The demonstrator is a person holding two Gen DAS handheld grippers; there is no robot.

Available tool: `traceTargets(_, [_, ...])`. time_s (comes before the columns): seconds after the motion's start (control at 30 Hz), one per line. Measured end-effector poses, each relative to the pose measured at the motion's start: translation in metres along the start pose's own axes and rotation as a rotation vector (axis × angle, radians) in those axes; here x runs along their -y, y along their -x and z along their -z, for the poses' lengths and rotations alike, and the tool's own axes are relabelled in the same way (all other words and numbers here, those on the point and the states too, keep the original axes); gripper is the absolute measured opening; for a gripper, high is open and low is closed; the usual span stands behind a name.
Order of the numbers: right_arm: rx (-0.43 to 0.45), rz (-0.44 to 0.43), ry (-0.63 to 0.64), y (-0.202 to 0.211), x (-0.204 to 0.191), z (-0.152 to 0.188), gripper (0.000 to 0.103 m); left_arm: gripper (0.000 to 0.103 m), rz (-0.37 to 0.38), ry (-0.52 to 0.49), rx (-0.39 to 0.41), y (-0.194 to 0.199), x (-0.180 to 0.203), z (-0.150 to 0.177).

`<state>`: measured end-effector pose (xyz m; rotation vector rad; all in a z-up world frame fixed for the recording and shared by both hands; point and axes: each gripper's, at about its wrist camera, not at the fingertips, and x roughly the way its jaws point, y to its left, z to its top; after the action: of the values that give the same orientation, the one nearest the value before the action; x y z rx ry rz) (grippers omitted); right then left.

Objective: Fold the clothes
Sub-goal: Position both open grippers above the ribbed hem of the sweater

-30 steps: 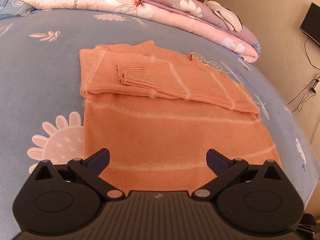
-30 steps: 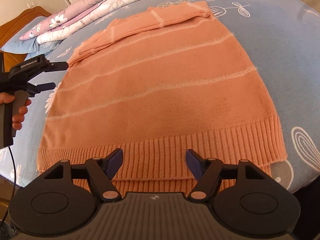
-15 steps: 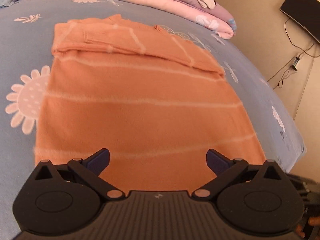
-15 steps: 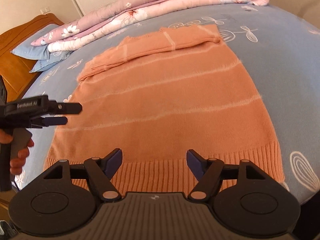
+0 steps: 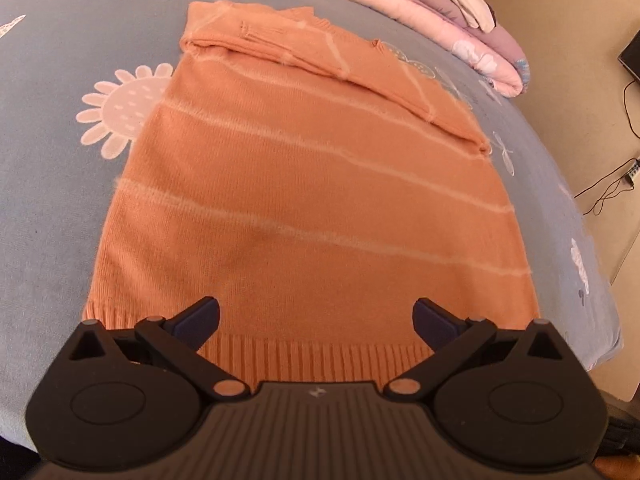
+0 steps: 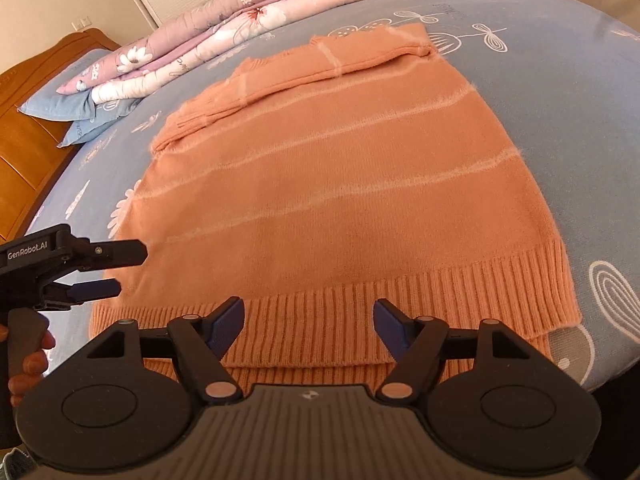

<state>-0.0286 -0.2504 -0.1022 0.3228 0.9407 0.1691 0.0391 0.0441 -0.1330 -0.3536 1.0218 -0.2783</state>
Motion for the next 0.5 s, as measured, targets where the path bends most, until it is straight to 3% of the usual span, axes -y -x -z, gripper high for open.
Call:
traceTargets(0.13, [-0.033,0.023,0.039,-0.003,-0.004,0.003,0.076,0.102,0.006,-0.021,-0.025,0.003,-0.006,0.012])
traceTargets(0.3, [0.033,0.050,0.048,0.025,-0.011,-0.007,0.076,0.102,0.059,-0.031,-0.035,0.044,-0.017,-0.016])
traceTargets(0.5, [0.035,0.091,0.135,0.033,-0.029,-0.010,0.076,0.102,0.026,-0.040,-0.017,0.092,-0.041,-0.043])
